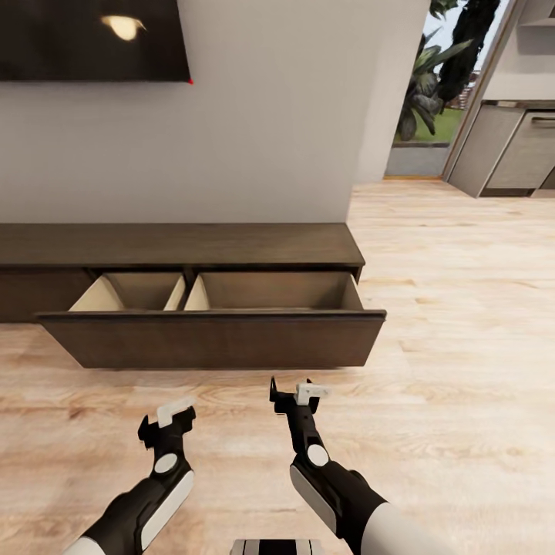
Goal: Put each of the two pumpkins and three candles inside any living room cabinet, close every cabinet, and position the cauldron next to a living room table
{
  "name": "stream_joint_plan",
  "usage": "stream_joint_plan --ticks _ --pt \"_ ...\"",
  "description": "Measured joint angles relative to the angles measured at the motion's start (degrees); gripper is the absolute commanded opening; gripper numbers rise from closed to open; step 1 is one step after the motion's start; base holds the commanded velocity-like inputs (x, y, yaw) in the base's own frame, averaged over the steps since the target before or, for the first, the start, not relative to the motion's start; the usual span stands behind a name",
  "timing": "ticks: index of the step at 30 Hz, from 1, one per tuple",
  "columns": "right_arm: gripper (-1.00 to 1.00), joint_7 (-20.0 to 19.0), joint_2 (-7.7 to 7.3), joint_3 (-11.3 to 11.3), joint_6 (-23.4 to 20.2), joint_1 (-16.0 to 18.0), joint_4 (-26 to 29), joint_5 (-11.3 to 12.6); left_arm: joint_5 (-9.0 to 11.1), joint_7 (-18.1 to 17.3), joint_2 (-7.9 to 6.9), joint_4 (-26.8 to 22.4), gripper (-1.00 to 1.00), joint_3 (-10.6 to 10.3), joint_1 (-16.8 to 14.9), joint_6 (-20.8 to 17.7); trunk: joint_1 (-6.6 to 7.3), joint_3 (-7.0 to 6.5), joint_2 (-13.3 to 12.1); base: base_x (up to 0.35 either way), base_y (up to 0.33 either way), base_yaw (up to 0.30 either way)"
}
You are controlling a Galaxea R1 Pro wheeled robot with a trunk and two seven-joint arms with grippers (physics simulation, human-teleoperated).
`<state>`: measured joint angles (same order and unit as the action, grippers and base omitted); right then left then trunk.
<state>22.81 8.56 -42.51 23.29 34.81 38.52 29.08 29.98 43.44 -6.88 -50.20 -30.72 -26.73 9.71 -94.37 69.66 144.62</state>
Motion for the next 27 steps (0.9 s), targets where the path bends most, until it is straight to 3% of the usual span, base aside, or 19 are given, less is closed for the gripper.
stream_joint_plan --ticks 7,16,27 --pt "1.0 0.0 0.0 0.0 0.0 0.0 0.0 0.0 -1.3 0.3 0.3 0.0 1.0 0.1 0.3 1.3 -0.01 0.0 0.0 0.216 0.055 0.0" --pt "1.0 0.0 0.0 0.0 0.0 0.0 0.0 0.0 -1.3 0.4 0.37 0.4 1.0 0.1 0.3 1.5 -0.02 0.0 0.0 0.036 0.007 0.0" --pt "1.0 -0.4 0.0 0.0 0.0 0.0 0.0 0.0 -1.4 0.5 0.33 0.5 1.0 0.1 0.3 1.5 -0.01 0.0 0.0 0.153 0.069 0.0"
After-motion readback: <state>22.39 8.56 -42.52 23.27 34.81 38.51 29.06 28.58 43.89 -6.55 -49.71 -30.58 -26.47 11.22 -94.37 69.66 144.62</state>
